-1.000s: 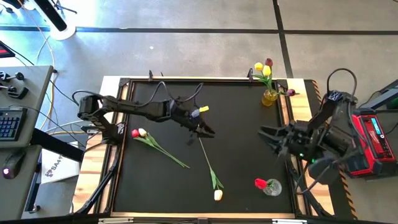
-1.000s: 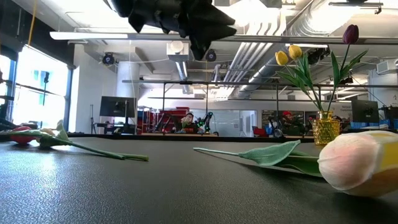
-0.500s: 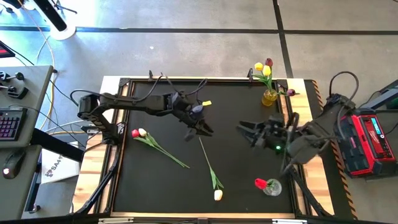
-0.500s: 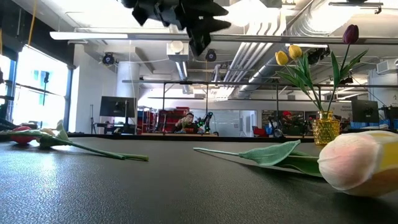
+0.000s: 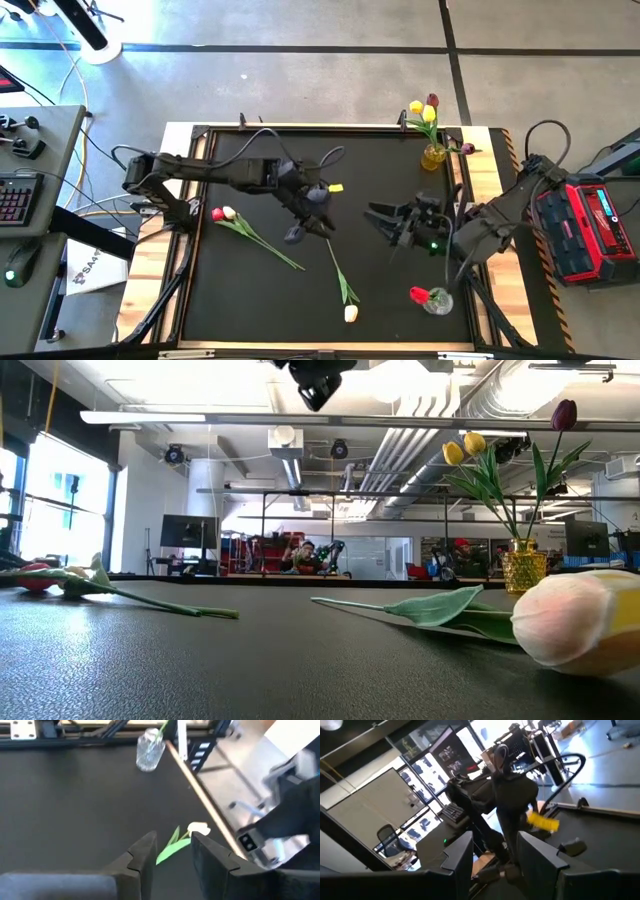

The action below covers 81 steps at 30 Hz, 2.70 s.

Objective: Sort flowers into vase by color
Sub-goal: Put the bottom white flower into the transparent vase

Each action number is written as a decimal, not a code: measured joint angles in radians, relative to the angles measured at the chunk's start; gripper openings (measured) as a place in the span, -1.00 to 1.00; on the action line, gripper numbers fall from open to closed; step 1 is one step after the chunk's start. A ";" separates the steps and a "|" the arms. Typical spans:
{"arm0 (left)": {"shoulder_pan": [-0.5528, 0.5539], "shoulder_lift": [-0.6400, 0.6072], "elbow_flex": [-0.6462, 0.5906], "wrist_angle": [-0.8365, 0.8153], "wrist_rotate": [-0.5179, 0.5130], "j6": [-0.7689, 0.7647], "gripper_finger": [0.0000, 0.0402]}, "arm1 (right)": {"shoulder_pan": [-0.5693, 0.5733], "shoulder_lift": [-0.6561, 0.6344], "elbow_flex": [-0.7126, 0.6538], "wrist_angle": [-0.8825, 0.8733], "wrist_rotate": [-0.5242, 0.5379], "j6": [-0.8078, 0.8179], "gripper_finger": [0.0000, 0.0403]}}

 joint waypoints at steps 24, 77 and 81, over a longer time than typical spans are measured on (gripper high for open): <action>-0.213 0.372 0.225 -0.206 -0.174 0.593 -0.36 | 0.008 0.000 0.000 0.132 -0.036 -0.156 -0.30; -0.213 0.543 0.368 -0.286 -0.288 0.457 -1.00 | 0.015 0.048 0.000 0.140 -0.050 -0.134 -0.30; -0.214 0.464 0.368 -0.277 -0.213 0.453 -1.00 | 0.015 0.048 0.000 0.140 -0.052 -0.169 -0.30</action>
